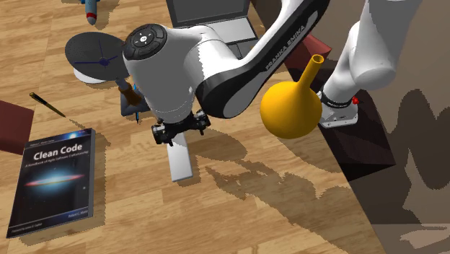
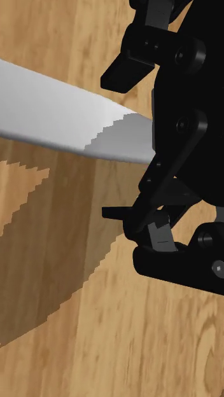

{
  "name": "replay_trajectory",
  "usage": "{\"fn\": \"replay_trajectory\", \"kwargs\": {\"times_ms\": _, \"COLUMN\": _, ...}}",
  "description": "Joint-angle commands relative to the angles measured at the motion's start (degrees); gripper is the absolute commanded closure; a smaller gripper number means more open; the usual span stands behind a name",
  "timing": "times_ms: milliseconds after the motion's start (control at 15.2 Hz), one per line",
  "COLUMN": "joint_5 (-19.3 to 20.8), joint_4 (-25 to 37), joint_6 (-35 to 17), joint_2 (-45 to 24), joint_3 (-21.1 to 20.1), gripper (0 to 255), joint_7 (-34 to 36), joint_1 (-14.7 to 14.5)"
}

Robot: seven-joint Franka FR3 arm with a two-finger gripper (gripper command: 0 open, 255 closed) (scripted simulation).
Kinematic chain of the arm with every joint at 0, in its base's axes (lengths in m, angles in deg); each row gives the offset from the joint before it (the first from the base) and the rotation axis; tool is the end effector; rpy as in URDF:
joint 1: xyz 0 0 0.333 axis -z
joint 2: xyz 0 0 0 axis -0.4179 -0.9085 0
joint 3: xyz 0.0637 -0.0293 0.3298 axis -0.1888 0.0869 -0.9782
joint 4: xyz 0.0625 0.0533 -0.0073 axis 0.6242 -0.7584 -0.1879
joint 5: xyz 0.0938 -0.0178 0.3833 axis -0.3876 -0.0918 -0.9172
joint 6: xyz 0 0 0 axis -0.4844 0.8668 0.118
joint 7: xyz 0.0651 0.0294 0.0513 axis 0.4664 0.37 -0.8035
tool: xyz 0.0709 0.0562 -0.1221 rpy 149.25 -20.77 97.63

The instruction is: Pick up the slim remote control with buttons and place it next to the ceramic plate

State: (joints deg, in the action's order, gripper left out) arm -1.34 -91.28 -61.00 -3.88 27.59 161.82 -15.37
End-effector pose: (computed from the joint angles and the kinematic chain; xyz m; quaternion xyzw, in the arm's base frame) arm 0.5625 0.2591 0.3687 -0.8408 0.5413 0.0086 0.0055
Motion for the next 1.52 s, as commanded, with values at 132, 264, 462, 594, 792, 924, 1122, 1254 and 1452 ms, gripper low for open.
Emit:
{"fn": "replay_trajectory", "kwargs": {"times_ms": 132, "joint_5": 5.32, "joint_4": 8.69, "joint_6": 1.06, "joint_2": -9.22, "joint_3": 3.46, "gripper": 0, "joint_7": 9.24, "joint_1": -4.11}}
{"fn": "replay_trajectory", "kwargs": {"times_ms": 264, "joint_5": 5.76, "joint_4": 8.01, "joint_6": -0.18, "joint_2": -9.87, "joint_3": 3.79, "gripper": 0, "joint_7": 9.51, "joint_1": -4.32}}
{"fn": "replay_trajectory", "kwargs": {"times_ms": 462, "joint_5": 6.49, "joint_4": 7.11, "joint_6": -2.00, "joint_2": -10.92, "joint_3": 4.21, "gripper": 0, "joint_7": 9.98, "joint_1": -4.58}}
{"fn": "replay_trajectory", "kwargs": {"times_ms": 594, "joint_5": 7.02, "joint_4": 6.57, "joint_6": -3.18, "joint_2": -11.67, "joint_3": 4.52, "gripper": 0, "joint_7": 10.30, "joint_1": -4.78}}
{"fn": "replay_trajectory", "kwargs": {"times_ms": 792, "joint_5": 7.17, "joint_4": 6.43, "joint_6": -3.52, "joint_2": -11.90, "joint_3": 4.61, "gripper": 0, "joint_7": 10.39, "joint_1": -4.84}}
{"fn": "replay_trajectory", "kwargs": {"times_ms": 924, "joint_5": 7.17, "joint_4": 6.43, "joint_6": -3.52, "joint_2": -11.90, "joint_3": 4.61, "gripper": 0, "joint_7": 10.39, "joint_1": -4.84}}
{"fn": "replay_trajectory", "kwargs": {"times_ms": 1122, "joint_5": 7.17, "joint_4": 6.43, "joint_6": -3.51, "joint_2": -11.89, "joint_3": 4.61, "gripper": 0, "joint_7": 10.39, "joint_1": -4.84}}
{"fn": "replay_trajectory", "kwargs": {"times_ms": 1254, "joint_5": 7.17, "joint_4": 6.43, "joint_6": -3.51, "joint_2": -11.89, "joint_3": 4.61, "gripper": 255, "joint_7": 10.39, "joint_1": -4.84}}
{"fn": "replay_trajectory", "kwargs": {"times_ms": 1452, "joint_5": 7.16, "joint_4": 6.45, "joint_6": -3.50, "joint_2": -11.90, "joint_3": 4.61, "gripper": 255, "joint_7": 10.39, "joint_1": -4.84}}
